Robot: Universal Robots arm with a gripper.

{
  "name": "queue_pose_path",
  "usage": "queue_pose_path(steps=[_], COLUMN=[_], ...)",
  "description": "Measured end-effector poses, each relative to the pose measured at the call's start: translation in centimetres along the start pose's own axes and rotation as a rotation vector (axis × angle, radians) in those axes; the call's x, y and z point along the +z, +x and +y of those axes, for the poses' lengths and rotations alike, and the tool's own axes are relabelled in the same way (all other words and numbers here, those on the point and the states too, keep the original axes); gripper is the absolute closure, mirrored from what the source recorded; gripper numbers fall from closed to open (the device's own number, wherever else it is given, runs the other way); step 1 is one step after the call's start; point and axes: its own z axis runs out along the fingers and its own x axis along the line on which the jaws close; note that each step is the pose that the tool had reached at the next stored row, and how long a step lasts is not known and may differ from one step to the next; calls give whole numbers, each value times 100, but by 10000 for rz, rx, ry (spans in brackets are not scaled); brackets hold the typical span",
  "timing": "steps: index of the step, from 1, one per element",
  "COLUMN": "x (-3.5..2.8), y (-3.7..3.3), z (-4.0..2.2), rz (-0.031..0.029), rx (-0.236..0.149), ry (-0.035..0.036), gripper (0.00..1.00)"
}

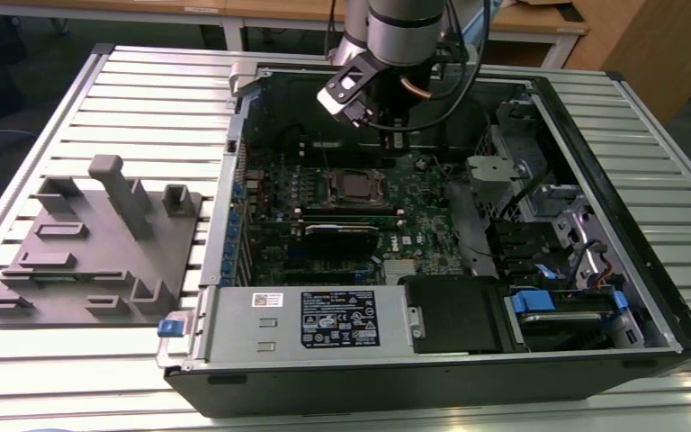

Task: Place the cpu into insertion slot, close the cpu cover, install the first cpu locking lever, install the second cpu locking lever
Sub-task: 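Close the cpu cover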

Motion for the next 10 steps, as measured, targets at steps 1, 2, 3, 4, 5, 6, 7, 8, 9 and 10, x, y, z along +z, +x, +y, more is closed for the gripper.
queue_pose_path(steps=[1,2,3,4,5,6,7,8,9,10], x=[-1,-2,-2,-3,-4,-5,-5,-6,-6,-7], y=[0,-1,-1,-2,-1,-2,-2,-2,-2,-3], z=[-13,-27,-40,-54,-66,-76,-86,-94,-102,-109], rz=[1,1,2,2,3,2,2,2,3,3], rx=[0,0,0,0,0,0,1,0,0,0], ry=[-6,-11,-17,-22,-26,-29,-32,-34,-36,-37], gripper=[90,90,90,90,90,90,90,90,90,90])
